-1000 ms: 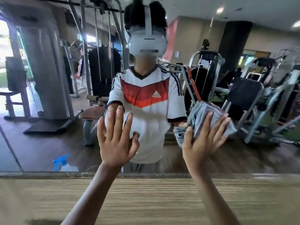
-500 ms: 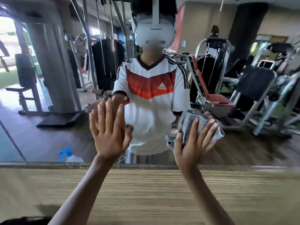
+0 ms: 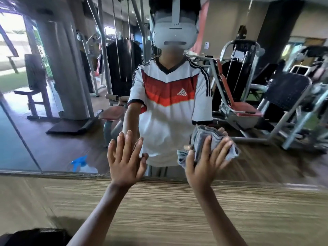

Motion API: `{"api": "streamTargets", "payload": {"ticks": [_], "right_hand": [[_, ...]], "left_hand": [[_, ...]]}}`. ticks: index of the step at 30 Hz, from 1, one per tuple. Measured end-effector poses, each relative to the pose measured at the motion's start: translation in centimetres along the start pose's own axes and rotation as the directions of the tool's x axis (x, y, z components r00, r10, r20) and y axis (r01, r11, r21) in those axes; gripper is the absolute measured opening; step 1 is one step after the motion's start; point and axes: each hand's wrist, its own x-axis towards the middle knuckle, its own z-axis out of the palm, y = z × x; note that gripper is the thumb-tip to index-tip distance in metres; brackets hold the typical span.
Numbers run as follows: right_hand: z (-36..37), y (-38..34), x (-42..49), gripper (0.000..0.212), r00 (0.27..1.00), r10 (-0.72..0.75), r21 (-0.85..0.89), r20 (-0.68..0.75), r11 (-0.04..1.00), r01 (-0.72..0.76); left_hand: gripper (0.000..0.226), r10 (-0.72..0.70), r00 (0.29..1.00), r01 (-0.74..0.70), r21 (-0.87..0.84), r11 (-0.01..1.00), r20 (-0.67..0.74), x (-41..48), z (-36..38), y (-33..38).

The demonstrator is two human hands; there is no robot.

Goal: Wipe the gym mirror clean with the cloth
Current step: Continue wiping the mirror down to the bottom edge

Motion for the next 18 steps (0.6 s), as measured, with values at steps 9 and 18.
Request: {"api": "streamTargets", "payload": {"ticks": [9,18], "right_hand": [[0.2,1.5,-5.3,0.054,0.837,-0.501,-0.026,0.217,0.855,0.519],[2.5,-7.8,-0.9,0.059,0.995,-0.098,0.012,0.029,0.995,0.098]], "left_hand": [[0.073,-0.173,0.984,0.177,-0.105,0.979,0.049,-1.3,-2.6,-4.1],[0.065,-0.142,0.990,0.143,-0.082,0.986,0.015,-0.7,-2.3,-6.4]]}}
